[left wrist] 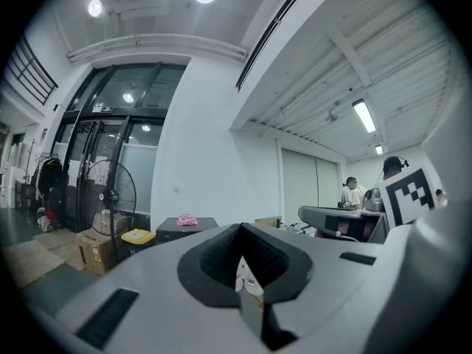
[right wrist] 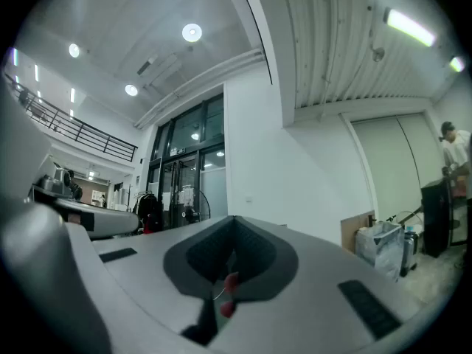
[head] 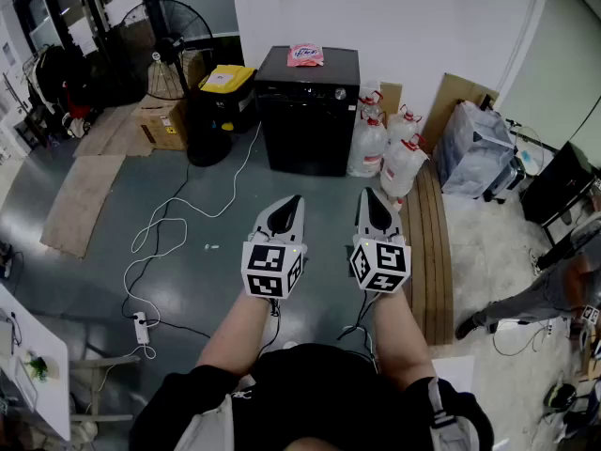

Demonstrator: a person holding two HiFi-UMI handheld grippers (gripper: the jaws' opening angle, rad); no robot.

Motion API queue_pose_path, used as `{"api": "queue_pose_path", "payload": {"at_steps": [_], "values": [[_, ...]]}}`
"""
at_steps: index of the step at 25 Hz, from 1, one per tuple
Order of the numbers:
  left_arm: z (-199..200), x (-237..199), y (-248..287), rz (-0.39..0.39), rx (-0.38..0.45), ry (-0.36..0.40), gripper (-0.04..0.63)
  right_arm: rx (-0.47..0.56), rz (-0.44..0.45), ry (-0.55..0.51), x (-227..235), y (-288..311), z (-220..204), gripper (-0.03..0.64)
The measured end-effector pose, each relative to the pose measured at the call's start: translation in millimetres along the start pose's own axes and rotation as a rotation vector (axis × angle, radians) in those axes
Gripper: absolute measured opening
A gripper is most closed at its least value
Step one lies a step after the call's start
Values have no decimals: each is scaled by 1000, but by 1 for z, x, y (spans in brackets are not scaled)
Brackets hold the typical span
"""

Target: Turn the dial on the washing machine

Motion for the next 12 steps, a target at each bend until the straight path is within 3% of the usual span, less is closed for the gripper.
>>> {"api": "queue_pose_path", "payload": {"at_steps": [6, 12], "values": [[1, 2, -6, 5, -4, 2, 12, 16, 21, 50, -3, -5, 0, -2], [-4, -15, -13, 19, -4, -1, 12, 17, 23, 32, -22, -1, -5, 0]]}}
Point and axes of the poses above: the fingertips, and each gripper's own axes: y forward along the fingers, x to its right, z out of its top, the point moved 5 cm from there along -y, backward along the fingers, and after that the axes turned 2 degrees about -x, right-handed, at the moved point
